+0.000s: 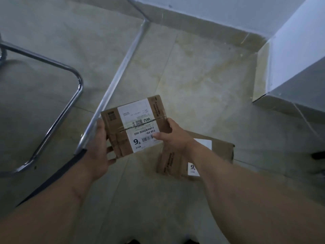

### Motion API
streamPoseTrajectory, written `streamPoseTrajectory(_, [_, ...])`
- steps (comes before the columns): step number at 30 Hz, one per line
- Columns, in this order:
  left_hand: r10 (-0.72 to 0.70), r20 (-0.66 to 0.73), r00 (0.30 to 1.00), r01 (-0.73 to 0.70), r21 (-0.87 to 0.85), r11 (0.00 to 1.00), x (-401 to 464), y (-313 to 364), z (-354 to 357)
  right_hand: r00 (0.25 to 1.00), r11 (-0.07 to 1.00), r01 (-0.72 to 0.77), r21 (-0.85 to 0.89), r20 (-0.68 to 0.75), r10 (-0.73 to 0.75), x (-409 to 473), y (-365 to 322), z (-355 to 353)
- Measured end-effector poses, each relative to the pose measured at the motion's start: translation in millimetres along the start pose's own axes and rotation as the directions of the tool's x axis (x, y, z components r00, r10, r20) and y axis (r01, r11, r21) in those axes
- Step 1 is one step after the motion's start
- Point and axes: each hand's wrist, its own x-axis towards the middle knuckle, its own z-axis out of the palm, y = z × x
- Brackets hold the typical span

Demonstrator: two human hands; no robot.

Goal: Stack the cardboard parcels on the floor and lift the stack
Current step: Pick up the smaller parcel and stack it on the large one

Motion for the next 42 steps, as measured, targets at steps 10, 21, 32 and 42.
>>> streamPoseTrajectory(10, [-0.007, 0.188, 0.982, -0.038, 0.236, 0.971, -47.8, -11.1, 123.7, 0.966, 0.965, -0.090, 0.246, -0.213, 0.144, -99.0, 73.7, -86.3])
streamPoseTrajectory(21, [-0.045, 0.308, 0.950, -0.067, 0.341, 0.938, -36.7, -56.4, 166.1, 0.914, 0.911, -0.136, 0.388, -0.307, 0.267, -119.6, 146.4, -91.6])
streamPoseTrajectory(32, [-0.072, 0.269, 0.960, -0.035, 0.374, 0.927, -16.1, -63.2, 171.9, 0.918, 0.901, -0.128, 0.415, -0.293, 0.265, -105.2, 155.8, -93.7])
streamPoseTrajectory(42, [0.232, -0.073, 0.970, -0.186, 0.388, 0.903, -19.4, -73.4, 183.6, 0.840, 0.913, -0.096, 0.397, -0.459, 0.288, -117.8, 168.5, -119.6])
